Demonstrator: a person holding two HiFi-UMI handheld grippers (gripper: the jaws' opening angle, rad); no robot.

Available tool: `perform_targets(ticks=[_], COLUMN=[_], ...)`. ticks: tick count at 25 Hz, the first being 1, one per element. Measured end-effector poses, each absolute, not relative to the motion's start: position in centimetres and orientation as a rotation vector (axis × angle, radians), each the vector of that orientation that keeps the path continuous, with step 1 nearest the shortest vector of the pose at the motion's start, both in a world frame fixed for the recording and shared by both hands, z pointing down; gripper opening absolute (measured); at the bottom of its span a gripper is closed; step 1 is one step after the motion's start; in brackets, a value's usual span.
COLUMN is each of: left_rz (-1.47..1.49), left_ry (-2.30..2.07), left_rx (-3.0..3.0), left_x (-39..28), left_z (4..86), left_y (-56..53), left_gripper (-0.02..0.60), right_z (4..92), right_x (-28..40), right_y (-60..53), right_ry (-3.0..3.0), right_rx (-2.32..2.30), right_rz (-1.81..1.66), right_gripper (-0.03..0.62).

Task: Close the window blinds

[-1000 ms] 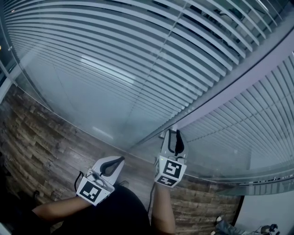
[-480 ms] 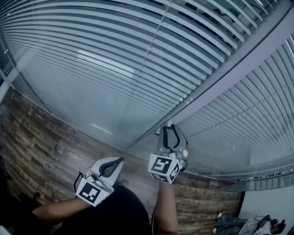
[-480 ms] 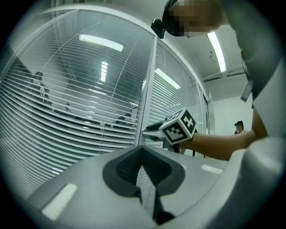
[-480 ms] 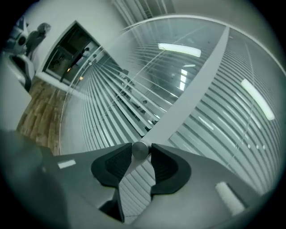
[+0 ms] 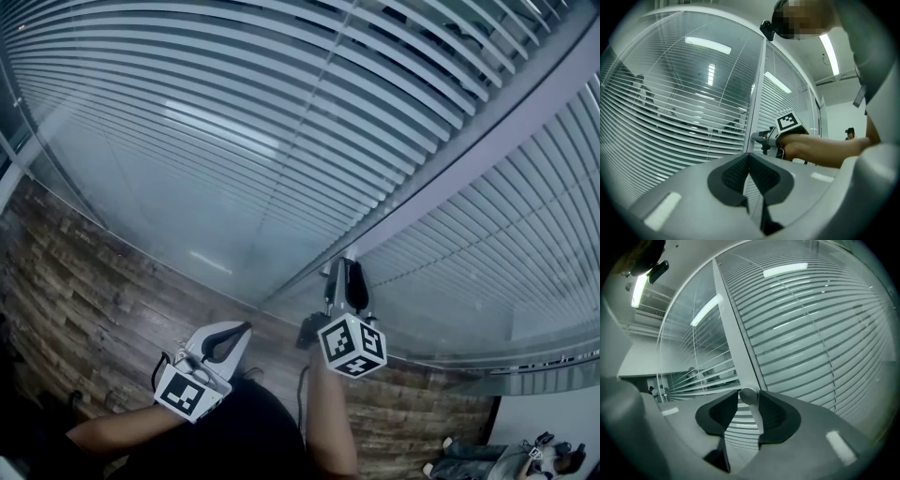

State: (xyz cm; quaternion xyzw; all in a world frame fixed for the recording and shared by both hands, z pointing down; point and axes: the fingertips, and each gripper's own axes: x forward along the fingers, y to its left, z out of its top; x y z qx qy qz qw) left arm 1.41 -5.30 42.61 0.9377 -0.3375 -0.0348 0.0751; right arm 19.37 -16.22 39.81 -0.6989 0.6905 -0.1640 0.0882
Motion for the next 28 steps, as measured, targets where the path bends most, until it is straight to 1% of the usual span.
perform_targets(ticks=[3, 6, 16, 20, 25, 26, 28], left_rz=[-0.101, -0.105, -0.111, -0.104, -0.104, -0.106, -0.107], left_ry=[-1.022, -1.031, -1.018, -1.002, -0.995, -0.995, -0.995], left_rx=[2.81, 2.803, 2.806, 2.814, 2.816, 2.813, 2.811], left_x=[1.2, 0.9, 0.5, 0.7, 0.9, 0.9, 0.9], left_z=[42.7, 42.7, 42.9, 42.8, 42.7, 42.7, 42.7], left_y=[-5.4, -5.4, -5.7, -5.5, -5.9, -5.9, -6.0], left_gripper=[-0.002, -0.002, -0.002, -0.002, -0.002, -0.002, -0.002], right_z=[39.9, 40.0, 40.1, 40.0, 40.1, 40.2, 40.2], right_x=[19.3, 19.3, 18.7, 18.2, 17.9, 17.9, 17.9], right_y=[-16.4, -16.3, -16.5, -16.3, -16.6, -16.6, -16.7], right_ry=[2.041, 2.07, 2.339, 2.467, 2.64, 2.66, 2.678], right_rx=[-2.072, -2.113, -2.379, -2.515, -2.778, -2.804, -2.803], right_rz=[-0.5, -0.461, -0.115, 0.105, 0.617, 0.677, 0.69], right_gripper=[0.131, 0.129, 0.126, 0.126, 0.126, 0.126, 0.126])
